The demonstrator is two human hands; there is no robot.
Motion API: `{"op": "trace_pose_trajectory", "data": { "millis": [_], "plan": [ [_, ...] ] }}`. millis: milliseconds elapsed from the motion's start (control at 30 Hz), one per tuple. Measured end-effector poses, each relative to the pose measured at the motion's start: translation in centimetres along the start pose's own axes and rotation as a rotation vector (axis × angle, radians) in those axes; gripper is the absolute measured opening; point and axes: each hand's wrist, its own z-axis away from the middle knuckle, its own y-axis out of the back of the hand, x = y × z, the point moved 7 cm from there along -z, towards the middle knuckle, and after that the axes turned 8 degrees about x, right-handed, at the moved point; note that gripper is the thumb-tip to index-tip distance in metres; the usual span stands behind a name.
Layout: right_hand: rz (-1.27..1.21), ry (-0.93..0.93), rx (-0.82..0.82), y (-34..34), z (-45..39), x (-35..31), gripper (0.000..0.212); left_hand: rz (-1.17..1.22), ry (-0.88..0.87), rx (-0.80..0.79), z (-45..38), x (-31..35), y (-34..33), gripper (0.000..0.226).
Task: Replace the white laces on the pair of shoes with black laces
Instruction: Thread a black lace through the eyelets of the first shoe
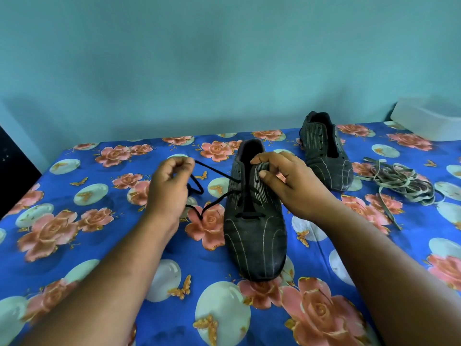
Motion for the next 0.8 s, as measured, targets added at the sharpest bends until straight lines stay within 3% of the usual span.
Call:
{"op": "trace_pose_trajectory", "data": {
  "millis": [100, 233, 367, 500, 800],
  "plan": [
    [0.013, 0.008, -0.007, 0.0, 0.1, -0.3, 0.028, -0.082, -0.014, 0.073, -0.6, -0.4, 0.7, 0.007],
    [0.014, 0.001, -0.004, 0.3, 0.1, -0.3, 0.03, -0.257, -0.23, 0.046, 0.0, 1.0, -0.2, 0.004],
    [0.01, 0.014, -0.005, 0.3, 0.1, -0.6, 0.031, -0.332, -0.456, -0.116, 1.1, 2.1, -1.5, 0.035],
    [-0.021, 0.017, -0.003, 0.4, 0.1, -0.7, 0.036, -0.298, -0.492, -0.304, 2.7, 2.5, -3.4, 0.037],
    [0.011, 0.011, -0.018, 0.2, 0.2, -0.6, 0.054, -0.312, -0.418, -0.327, 3.3, 2.3, -3.7, 0.011]
  ]
}}
